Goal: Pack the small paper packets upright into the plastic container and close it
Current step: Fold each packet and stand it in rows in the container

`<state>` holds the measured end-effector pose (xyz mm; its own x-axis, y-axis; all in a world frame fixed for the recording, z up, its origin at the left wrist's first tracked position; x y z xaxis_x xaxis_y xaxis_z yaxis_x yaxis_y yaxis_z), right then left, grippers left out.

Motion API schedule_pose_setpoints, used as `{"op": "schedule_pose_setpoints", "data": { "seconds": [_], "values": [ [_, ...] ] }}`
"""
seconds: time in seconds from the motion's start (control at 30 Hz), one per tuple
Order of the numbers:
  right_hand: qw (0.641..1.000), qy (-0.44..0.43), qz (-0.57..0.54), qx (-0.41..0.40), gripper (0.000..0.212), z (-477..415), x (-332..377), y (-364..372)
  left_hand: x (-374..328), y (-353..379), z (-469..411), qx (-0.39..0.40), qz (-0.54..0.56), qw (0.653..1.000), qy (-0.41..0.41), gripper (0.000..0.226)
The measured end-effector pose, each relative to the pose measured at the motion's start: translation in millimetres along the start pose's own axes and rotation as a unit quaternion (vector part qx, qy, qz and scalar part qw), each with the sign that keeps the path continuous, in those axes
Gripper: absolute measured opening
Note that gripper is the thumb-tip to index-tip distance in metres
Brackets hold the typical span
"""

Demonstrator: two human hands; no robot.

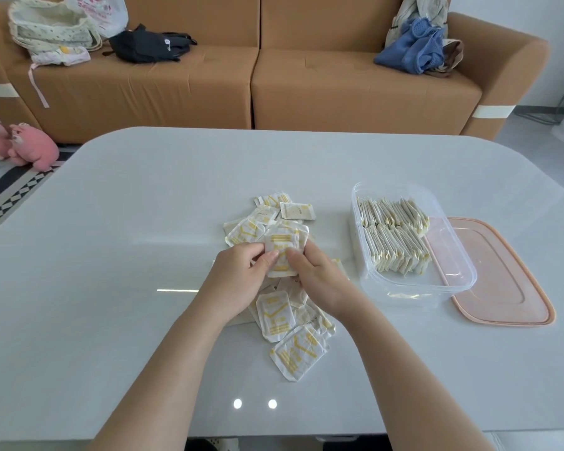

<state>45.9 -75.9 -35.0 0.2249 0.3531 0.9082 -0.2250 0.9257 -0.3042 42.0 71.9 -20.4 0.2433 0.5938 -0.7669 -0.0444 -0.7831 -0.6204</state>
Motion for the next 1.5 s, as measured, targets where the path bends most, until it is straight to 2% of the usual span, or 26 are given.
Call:
{"op": "schedule_pose_setpoints", "data": {
  "seconds": [0.1,0.17,0.27,0.53,0.77,0.93,1.13,1.27,1.5],
  "values": [
    [0.996,0.045,-0.083,-0.001,0.029,-1,0,0,-6,-2,1,-0.011,0.038,0.999,0.018,0.01],
    [0.985,0.072,-0.155,0.013,0.029,-1,1,-1,-8,-3,3,-0.007,0.045,0.999,0.022,0.027],
    [0.97,0.113,-0.21,0.044,0.029,-2,1,-2,-8,-2,5,0.012,0.012,0.999,0.045,0.027],
    [0.97,0.125,-0.181,0.107,0.03,1,1,-1,-4,-3,4,-0.013,-0.022,0.998,0.06,0.023],
    [0.947,0.12,-0.274,0.118,0.036,2,5,-3,-12,1,5,-0.001,-0.049,0.994,0.097,0.042],
    [0.951,0.119,-0.265,0.107,0.032,3,4,-6,-15,1,4,-0.028,-0.059,0.99,0.122,0.025],
    [0.944,0.113,-0.298,0.085,0.029,3,5,-10,-17,2,5,-0.03,-0.031,0.995,0.095,0.037],
    [0.941,0.108,-0.316,0.064,0.024,3,6,-10,-19,2,5,-0.042,-0.015,0.996,0.077,0.026],
    [0.948,0.102,-0.299,0.048,0.019,5,8,-11,-19,3,6,0.013,-0.029,0.994,0.106,0.02]
  ]
}}
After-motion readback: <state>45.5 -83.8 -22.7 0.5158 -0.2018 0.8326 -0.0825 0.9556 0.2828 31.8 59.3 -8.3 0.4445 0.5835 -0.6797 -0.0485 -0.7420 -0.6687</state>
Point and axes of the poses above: each hand's wrist, its own z-axis away from the middle knuckle, its own y-axis out of the palm, x = y × z, the point moved 3 cm from there along -z, towards the middle knuckle, and after that the axes turned 9 degrees about y, right-handed, at the moved point
